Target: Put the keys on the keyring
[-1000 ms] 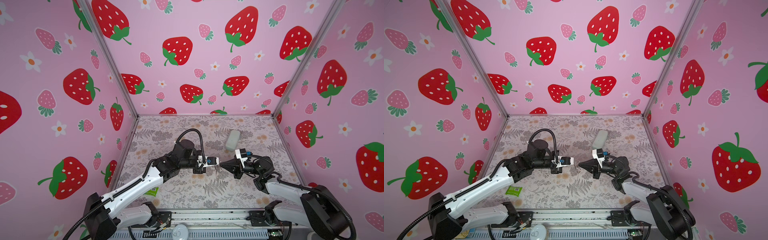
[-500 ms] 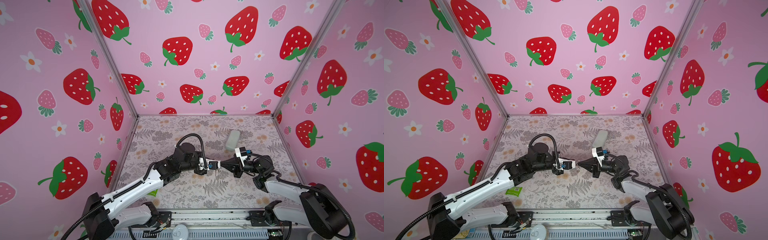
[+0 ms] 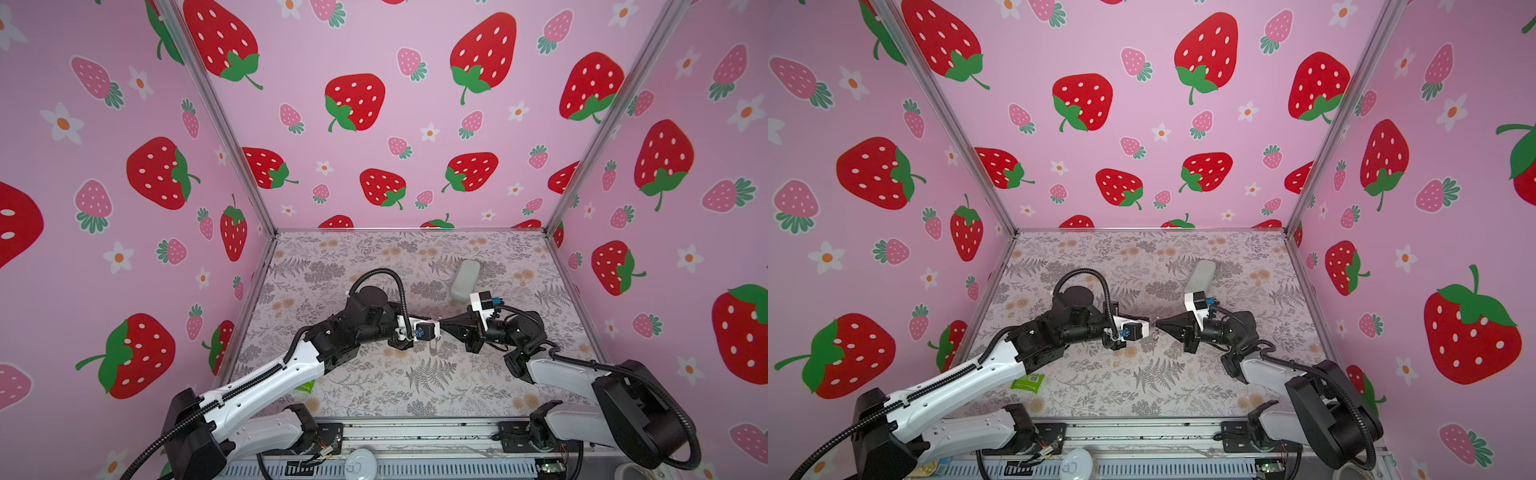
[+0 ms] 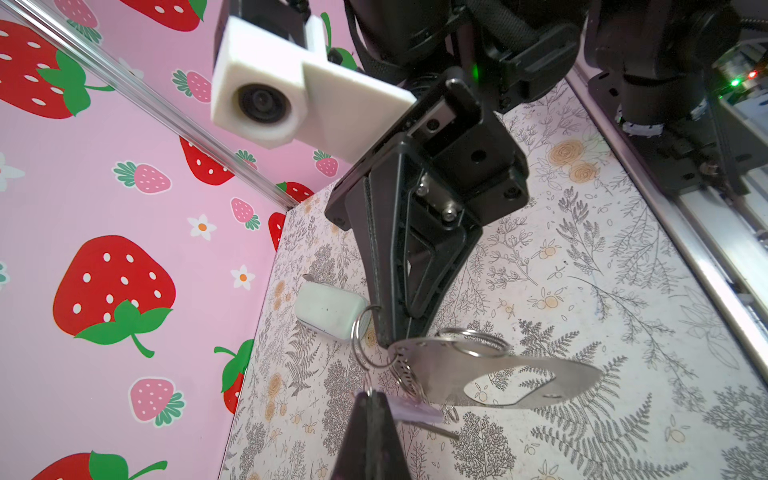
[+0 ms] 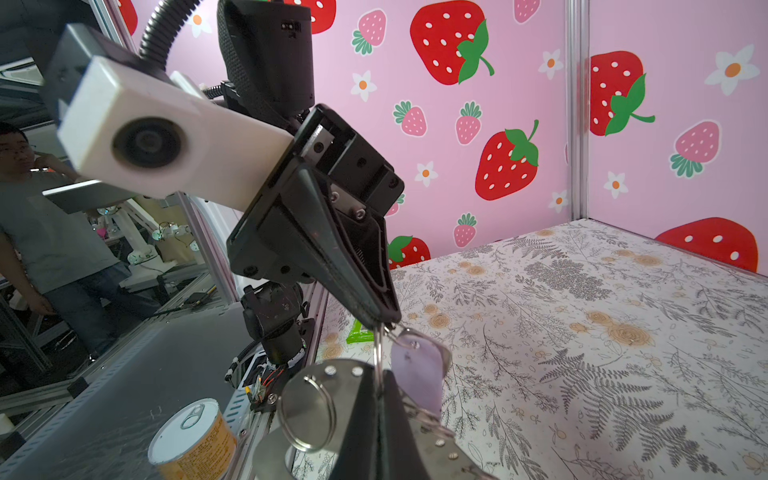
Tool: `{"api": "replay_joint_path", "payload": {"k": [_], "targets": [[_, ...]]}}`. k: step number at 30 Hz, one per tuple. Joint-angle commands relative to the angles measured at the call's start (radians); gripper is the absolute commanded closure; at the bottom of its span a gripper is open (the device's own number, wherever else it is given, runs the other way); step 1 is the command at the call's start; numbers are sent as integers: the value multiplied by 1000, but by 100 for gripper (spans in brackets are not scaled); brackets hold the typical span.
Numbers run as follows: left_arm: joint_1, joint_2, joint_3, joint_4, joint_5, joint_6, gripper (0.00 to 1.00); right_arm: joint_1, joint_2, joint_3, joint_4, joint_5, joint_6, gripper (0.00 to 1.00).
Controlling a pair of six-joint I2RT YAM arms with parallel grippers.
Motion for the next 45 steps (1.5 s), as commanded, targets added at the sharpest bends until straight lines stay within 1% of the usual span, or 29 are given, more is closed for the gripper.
{"api": "replay_joint_path", "payload": {"k": [1,3,7,19,25,29,35,39,45], "targets": [[-6,-16,-7,17,12,28,100,2,5,19,67,11,28,100],[-8,-16,-6,15,16,30,100,2,5,19,84,16,31,100],[-10,-20,-5,27,7,32,100,3,15,31,55,3,24,100],[-20,-32,-5,40,-1,45,100,5,30,36,44,16,26,100],[-30,-33,-3,11,7,58,100,5,12,31,45,57,10,100],[-33,-32,-2,25,-3,63,100,6,30,42,44,19,19,100],[-33,-15,2,38,-28,65,100,12,44,46,104,-25,48,100],[-27,-16,2,17,-37,77,100,11,22,21,100,5,22,100],[-26,-29,-4,-2,-22,66,100,5,-6,-1,110,40,-2,100]]}}
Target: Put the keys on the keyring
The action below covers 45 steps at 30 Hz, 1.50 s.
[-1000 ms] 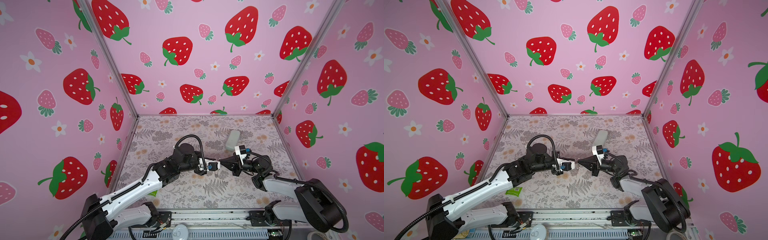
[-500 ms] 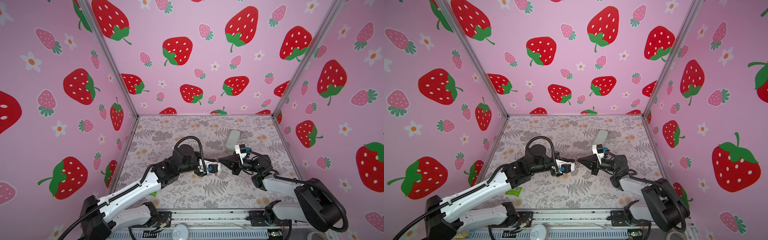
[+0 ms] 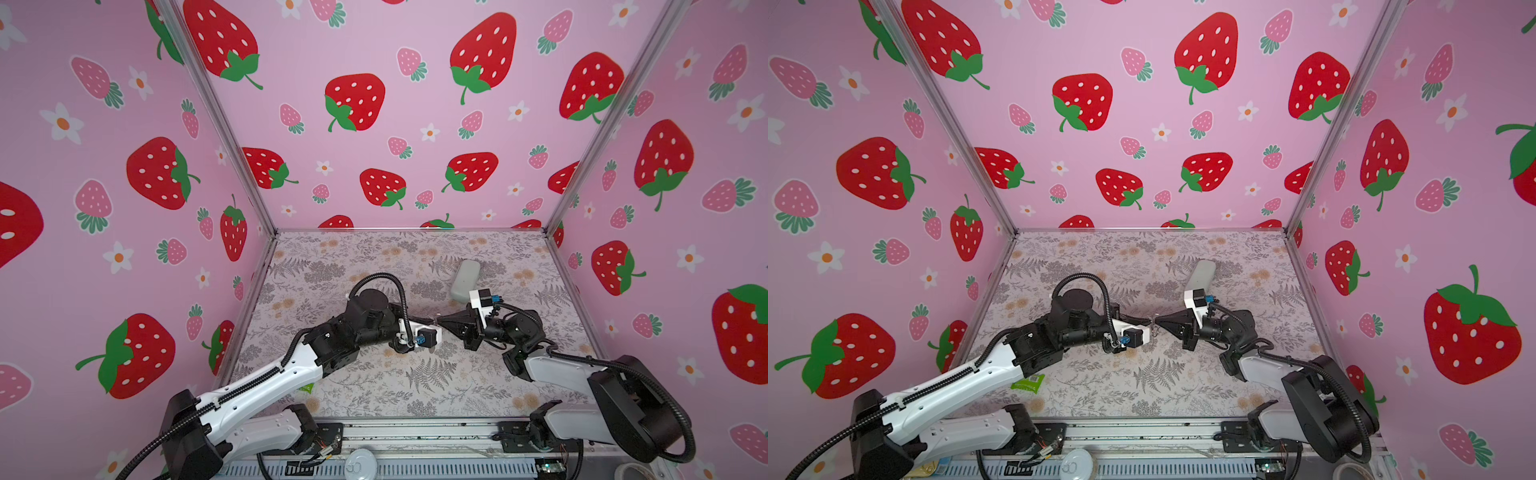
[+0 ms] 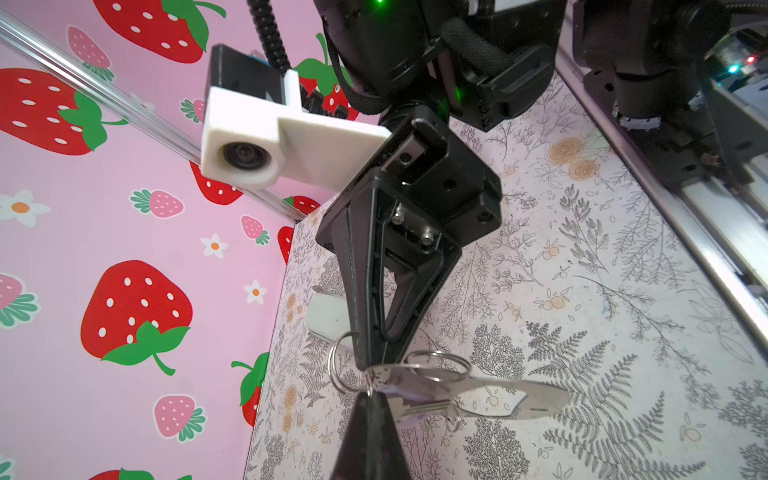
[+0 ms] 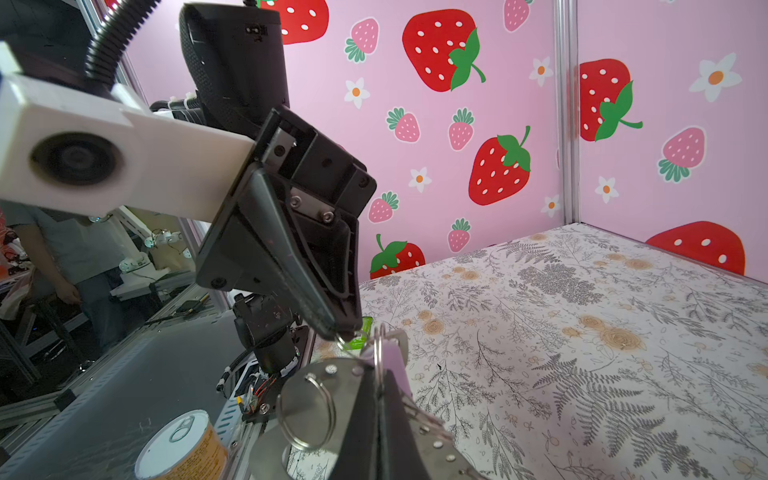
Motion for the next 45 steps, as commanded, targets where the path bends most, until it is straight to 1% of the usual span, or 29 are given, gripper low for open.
{"api": "replay_joint_path", "payload": {"k": [1,10,19,40,45], "targets": [[3,-14,-6,-8,-2,17,100,-3,-35,-13,77,14,-14,100],[12,1,-4,6,-23,17,100,-2,-47,-21,51,-16,-34,100],[10,1,3,28,20,9,100,-3,-38,-8,42,-11,-33,100],[10,-7,-2,59,27,12,100,12,-4,15,32,-18,-17,100],[7,-14,-4,47,53,16,100,14,-2,17,34,-5,-12,100]]}}
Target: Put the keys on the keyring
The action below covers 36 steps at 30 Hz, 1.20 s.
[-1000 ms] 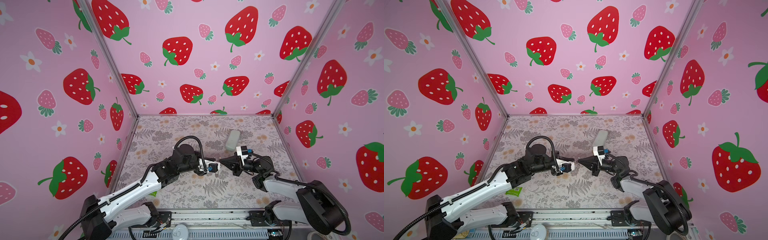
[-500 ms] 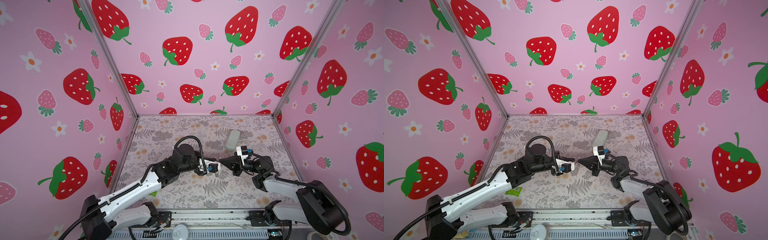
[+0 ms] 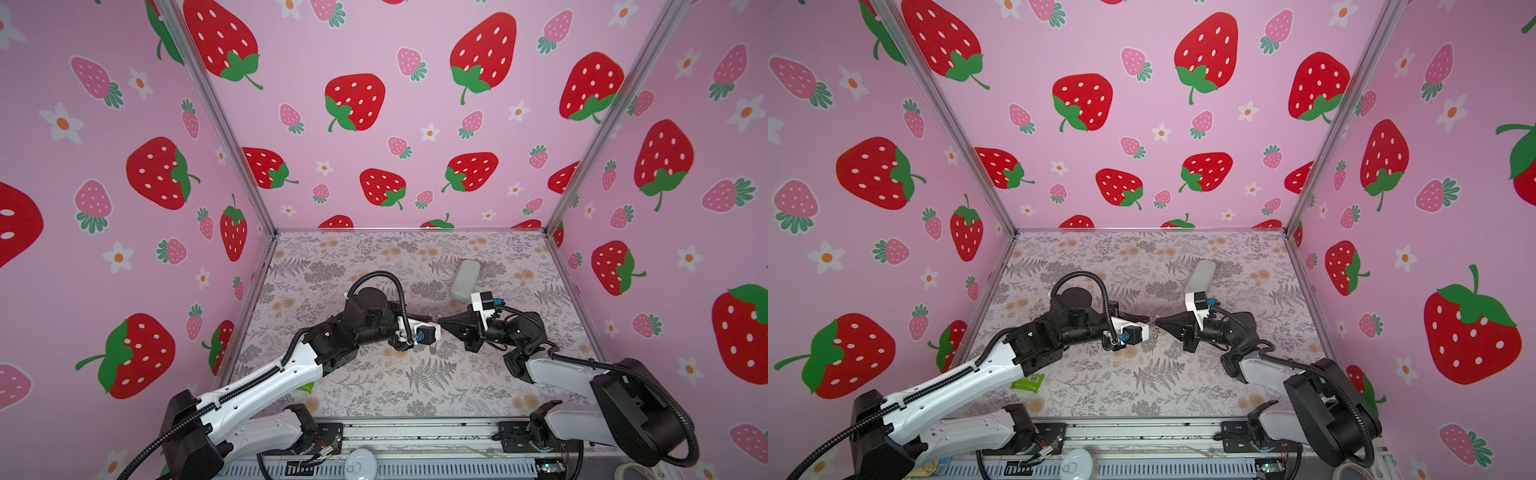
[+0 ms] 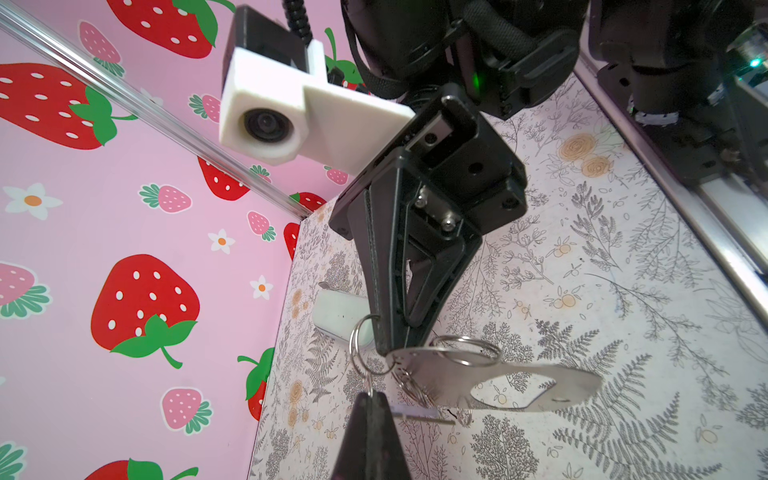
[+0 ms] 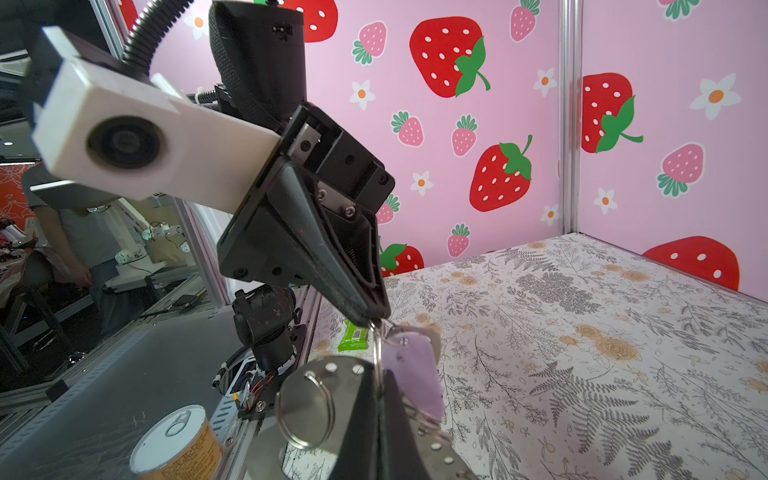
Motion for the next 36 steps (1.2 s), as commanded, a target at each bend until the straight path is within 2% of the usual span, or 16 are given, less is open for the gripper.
{"api": "replay_joint_path", "payload": {"k": [1,15,24,32,36], "targets": [[-6,-15,-4,34,52,16,100,9,8,29,33,0,15,100],[-13,-24,-7,43,63,26,100,15,23,45,11,-22,20,100],[-3,-25,-2,30,32,63,100,23,27,61,-40,-83,-2,100],[16,-20,33,-54,89,92,100,35,-11,118,-345,-176,-208,100],[18,-15,58,-110,108,114,100,37,-8,120,-379,-191,-236,100]]}}
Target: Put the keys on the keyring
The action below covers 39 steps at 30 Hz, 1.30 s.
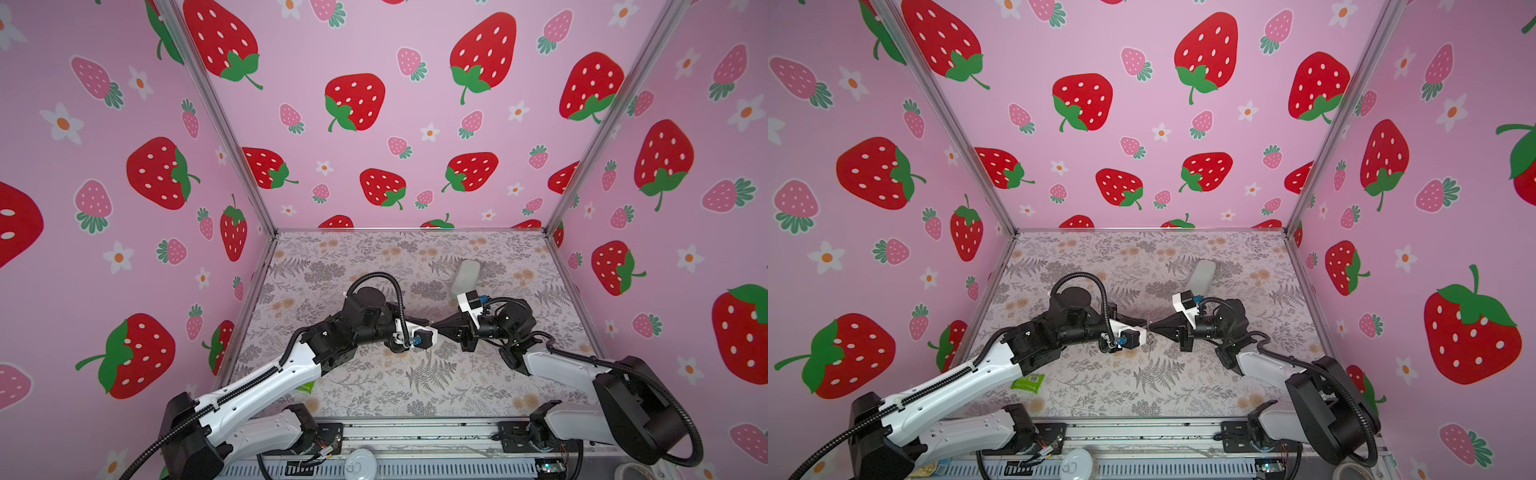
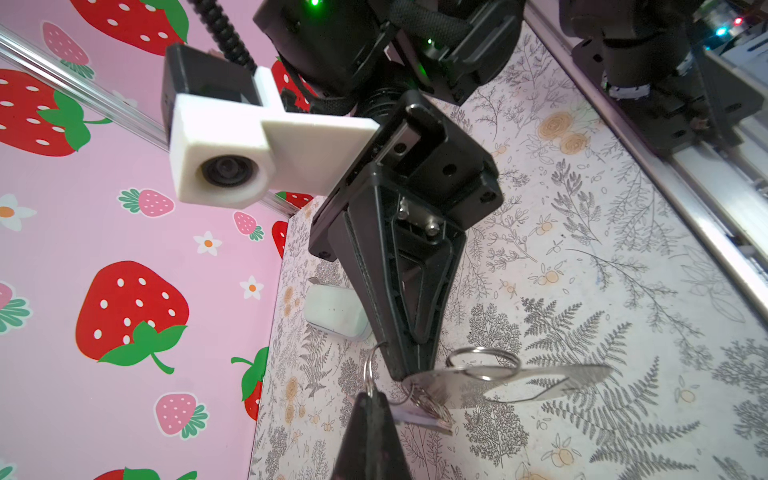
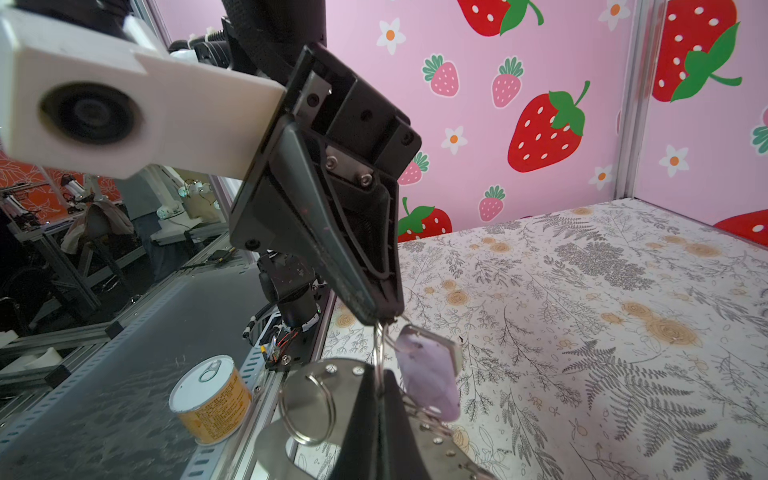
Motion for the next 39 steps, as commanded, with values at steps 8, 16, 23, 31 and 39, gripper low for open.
{"api": "replay_joint_path", "payload": {"k": [8,16,23,31,39], "targets": [[0,15,130,-158,83,92,100,16,-8,38,-221,-92,-194,100],[-2,69,196,-226,122,101,100,33,1,58,-290,-106,-291,100],[-1,125,223,-232,132,102,100,47,-16,48,-299,-112,-341,100],[-3,186,267,-261,144,110,100,51,-36,21,-253,-96,-365,100],[-4,221,294,-258,162,73,86,51,-31,-62,74,-29,-228,100]]}}
